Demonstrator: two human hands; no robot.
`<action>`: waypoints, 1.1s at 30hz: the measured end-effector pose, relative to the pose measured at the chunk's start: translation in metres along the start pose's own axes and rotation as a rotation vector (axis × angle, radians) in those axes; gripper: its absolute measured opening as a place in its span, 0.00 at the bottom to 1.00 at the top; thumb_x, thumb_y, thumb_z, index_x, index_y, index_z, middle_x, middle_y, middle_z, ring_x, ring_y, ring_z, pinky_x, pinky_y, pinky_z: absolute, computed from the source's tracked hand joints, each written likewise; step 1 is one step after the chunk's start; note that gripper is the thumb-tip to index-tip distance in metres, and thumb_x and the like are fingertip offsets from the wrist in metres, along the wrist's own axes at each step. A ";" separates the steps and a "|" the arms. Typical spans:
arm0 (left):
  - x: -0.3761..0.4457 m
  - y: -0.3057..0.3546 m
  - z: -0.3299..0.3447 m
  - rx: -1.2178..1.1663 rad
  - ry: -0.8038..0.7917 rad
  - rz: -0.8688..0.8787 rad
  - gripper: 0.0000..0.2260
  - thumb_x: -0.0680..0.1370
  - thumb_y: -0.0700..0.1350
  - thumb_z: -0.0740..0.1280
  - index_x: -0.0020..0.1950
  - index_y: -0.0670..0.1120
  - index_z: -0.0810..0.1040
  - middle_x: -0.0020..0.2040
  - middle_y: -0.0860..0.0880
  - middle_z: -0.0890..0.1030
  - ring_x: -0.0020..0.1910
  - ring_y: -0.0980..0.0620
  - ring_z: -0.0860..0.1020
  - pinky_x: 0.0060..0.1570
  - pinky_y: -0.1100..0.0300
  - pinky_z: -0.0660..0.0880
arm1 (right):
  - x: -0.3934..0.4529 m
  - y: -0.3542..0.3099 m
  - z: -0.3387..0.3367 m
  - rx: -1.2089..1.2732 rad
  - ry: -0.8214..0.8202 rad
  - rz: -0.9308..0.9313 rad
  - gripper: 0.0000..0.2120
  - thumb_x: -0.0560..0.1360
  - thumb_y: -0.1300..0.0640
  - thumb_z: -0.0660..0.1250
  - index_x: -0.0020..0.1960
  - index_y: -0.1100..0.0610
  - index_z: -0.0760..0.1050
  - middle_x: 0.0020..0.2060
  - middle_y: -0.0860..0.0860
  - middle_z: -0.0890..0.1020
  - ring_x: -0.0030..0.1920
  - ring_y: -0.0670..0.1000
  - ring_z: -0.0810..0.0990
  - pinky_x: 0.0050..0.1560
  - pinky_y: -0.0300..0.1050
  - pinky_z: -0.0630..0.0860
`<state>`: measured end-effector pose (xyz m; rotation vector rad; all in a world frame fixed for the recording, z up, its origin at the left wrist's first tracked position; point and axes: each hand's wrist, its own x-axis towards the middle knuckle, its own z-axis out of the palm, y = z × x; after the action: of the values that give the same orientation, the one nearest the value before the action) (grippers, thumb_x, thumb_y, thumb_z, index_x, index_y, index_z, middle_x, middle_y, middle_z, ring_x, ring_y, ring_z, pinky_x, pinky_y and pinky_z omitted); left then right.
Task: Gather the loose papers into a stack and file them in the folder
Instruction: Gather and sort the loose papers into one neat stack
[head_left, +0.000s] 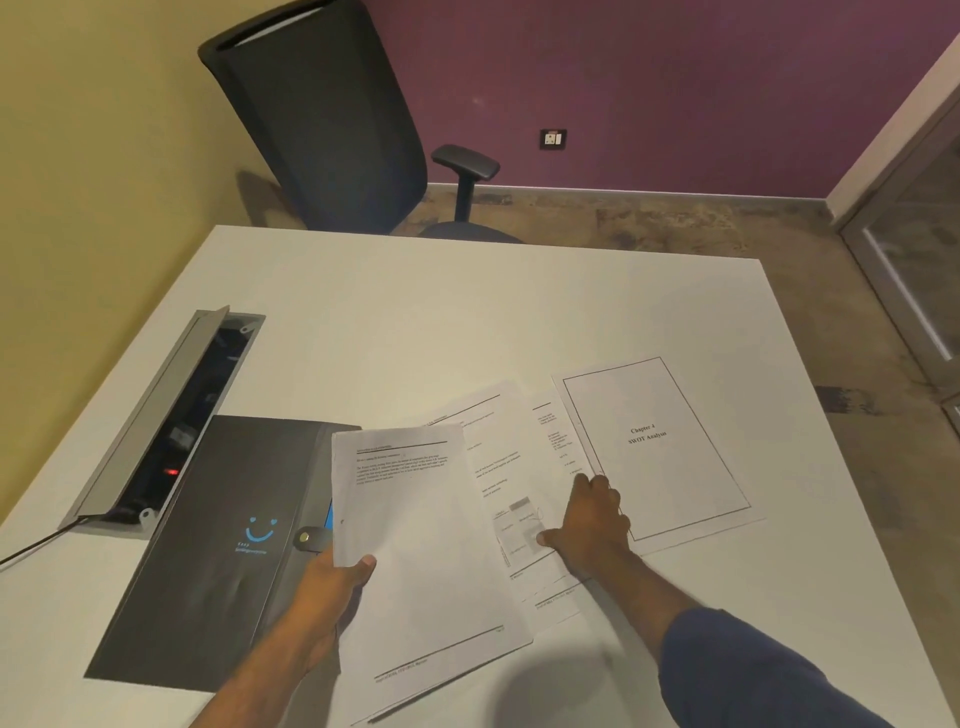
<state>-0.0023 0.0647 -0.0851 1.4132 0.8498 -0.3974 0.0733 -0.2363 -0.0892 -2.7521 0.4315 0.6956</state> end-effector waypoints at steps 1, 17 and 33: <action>0.001 -0.001 0.000 -0.004 0.005 -0.006 0.18 0.81 0.31 0.62 0.71 0.38 0.71 0.60 0.42 0.81 0.56 0.45 0.79 0.61 0.55 0.70 | 0.002 -0.001 0.000 0.008 -0.014 0.046 0.43 0.61 0.40 0.79 0.67 0.56 0.63 0.62 0.53 0.70 0.65 0.54 0.69 0.58 0.53 0.74; 0.004 -0.003 0.003 -0.037 0.033 -0.041 0.20 0.81 0.33 0.64 0.73 0.39 0.70 0.65 0.40 0.79 0.61 0.42 0.78 0.67 0.52 0.70 | -0.013 -0.004 0.014 0.127 0.072 0.133 0.37 0.62 0.42 0.79 0.62 0.56 0.67 0.58 0.52 0.73 0.60 0.55 0.73 0.48 0.52 0.77; -0.004 -0.002 -0.002 -0.009 0.001 0.009 0.19 0.81 0.31 0.61 0.72 0.35 0.70 0.62 0.39 0.80 0.57 0.41 0.79 0.62 0.52 0.71 | -0.034 0.019 -0.003 0.660 0.215 -0.102 0.05 0.75 0.65 0.66 0.46 0.56 0.75 0.38 0.51 0.80 0.40 0.55 0.80 0.37 0.44 0.75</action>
<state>-0.0076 0.0655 -0.0835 1.4082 0.8453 -0.3856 0.0395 -0.2470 -0.0727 -2.1986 0.4593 0.1762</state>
